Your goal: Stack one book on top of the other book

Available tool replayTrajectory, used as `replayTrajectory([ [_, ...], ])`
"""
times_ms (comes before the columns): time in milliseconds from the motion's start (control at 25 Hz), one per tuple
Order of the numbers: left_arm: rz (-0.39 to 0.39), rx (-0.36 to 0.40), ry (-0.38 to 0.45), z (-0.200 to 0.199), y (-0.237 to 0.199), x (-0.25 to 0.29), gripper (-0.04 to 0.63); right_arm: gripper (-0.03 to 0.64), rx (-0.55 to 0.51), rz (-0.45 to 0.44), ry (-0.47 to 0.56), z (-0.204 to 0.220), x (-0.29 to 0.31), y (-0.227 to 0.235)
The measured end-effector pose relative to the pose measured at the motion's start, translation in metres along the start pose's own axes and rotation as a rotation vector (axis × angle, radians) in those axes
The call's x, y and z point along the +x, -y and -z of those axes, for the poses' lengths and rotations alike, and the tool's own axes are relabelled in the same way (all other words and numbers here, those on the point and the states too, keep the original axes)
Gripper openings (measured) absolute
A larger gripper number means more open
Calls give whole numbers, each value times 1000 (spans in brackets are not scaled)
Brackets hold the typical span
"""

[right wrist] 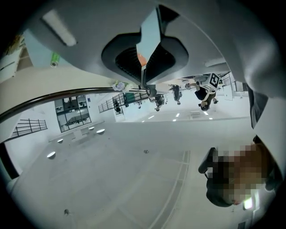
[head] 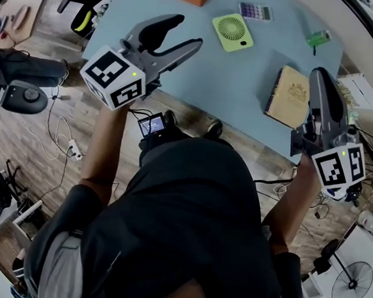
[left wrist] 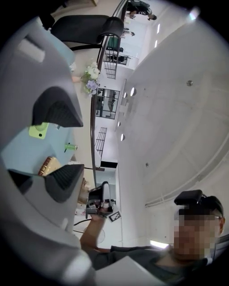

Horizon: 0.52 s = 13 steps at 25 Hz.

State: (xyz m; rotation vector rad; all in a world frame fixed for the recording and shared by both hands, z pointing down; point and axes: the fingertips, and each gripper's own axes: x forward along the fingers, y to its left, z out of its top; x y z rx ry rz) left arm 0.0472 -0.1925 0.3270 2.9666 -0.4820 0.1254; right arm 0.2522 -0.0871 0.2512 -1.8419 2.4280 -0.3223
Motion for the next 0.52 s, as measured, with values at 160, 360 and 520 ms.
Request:
replayTrajectory([
  [160, 4, 56, 7, -12, -8, -39, 310, 34, -31, -2, 9, -9, 15, -37],
  [360, -2, 87, 11, -10, -22, -80, 311, 33, -50, -6, 7, -6, 33, -78],
  [520, -24, 74, -5, -4, -23, -123, 311, 34, -53, -24, 3, -7, 36, -118],
])
